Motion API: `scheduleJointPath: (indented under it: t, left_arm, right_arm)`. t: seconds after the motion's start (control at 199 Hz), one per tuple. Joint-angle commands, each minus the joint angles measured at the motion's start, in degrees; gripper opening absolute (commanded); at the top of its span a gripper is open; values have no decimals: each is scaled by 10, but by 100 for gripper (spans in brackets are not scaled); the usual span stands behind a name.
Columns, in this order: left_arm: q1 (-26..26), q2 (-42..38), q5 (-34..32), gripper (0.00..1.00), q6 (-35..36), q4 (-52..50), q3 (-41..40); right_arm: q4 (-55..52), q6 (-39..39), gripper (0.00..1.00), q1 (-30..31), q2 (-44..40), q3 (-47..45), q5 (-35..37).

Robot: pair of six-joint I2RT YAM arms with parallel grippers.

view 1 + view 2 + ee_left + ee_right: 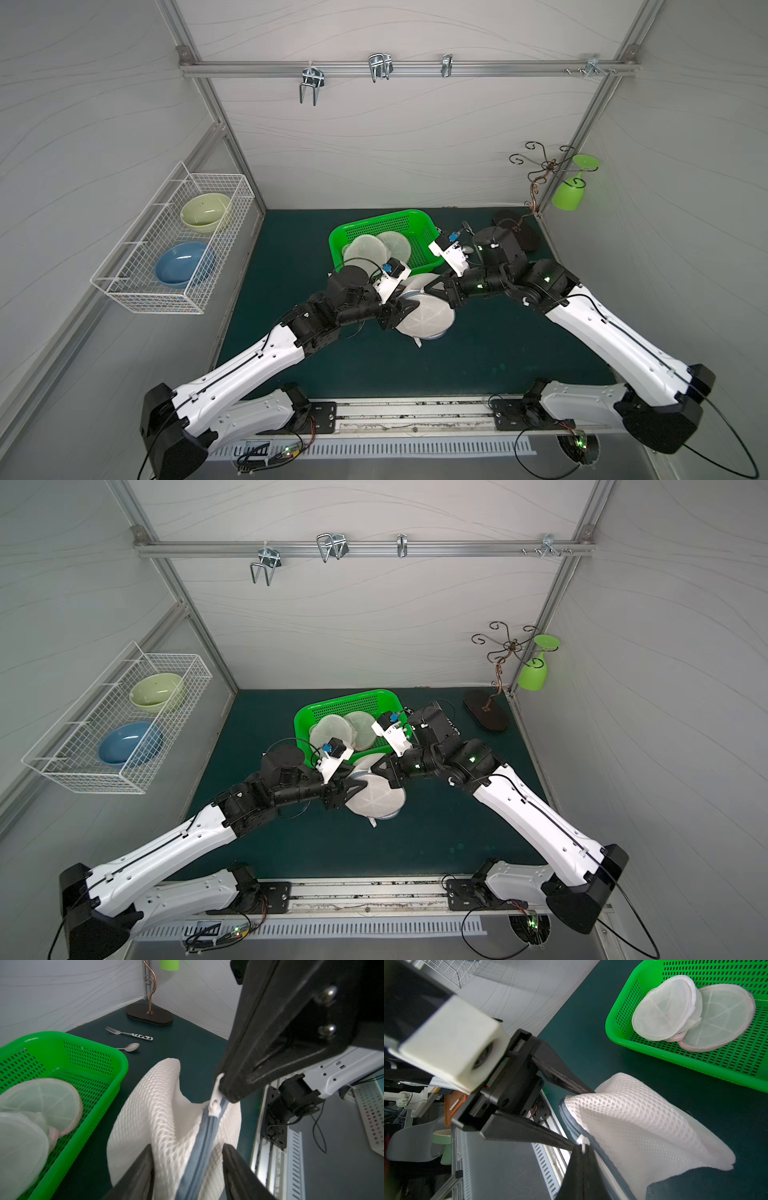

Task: Turn the laundry bag inside out
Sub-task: Zip the zipper on the laundry bag.

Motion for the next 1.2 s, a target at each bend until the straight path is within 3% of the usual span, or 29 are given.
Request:
scheduleJointPath:
  t: [0.0, 0.06, 0.378, 0.554, 0.675, 0.816, 0.977, 1.199]
  left_arm:
    - [-5, 1, -14, 66, 24, 1, 26]
    - [-6, 0, -17, 64, 33, -8, 29]
    - [-7, 6, 48, 33, 30, 26, 29]
    - [-8, 5, 53, 0, 27, 31, 25]
    - [-8, -4, 44, 0, 24, 45, 12]
    - [-9, -20, 14, 0, 16, 64, -3]
    - [-7, -43, 0, 0, 2, 115, -29]
    - [-7, -38, 6, 0, -17, 128, -34]
  right_arm:
    - [-28, -24, 0, 5, -1, 26, 23]
    - [-33, -28, 0, 5, 0, 27, 19]
    - [-29, -28, 0, 14, 11, 30, -10]
    - [-26, -14, 0, 14, 8, 32, 24]
    - [-24, 32, 0, -25, 0, 30, 43]
    - [-22, 106, 0, -129, -31, -8, 42]
    - [-7, 159, 0, -242, -68, -67, -31]
    - [22, 163, 0, -249, -73, -61, -82]
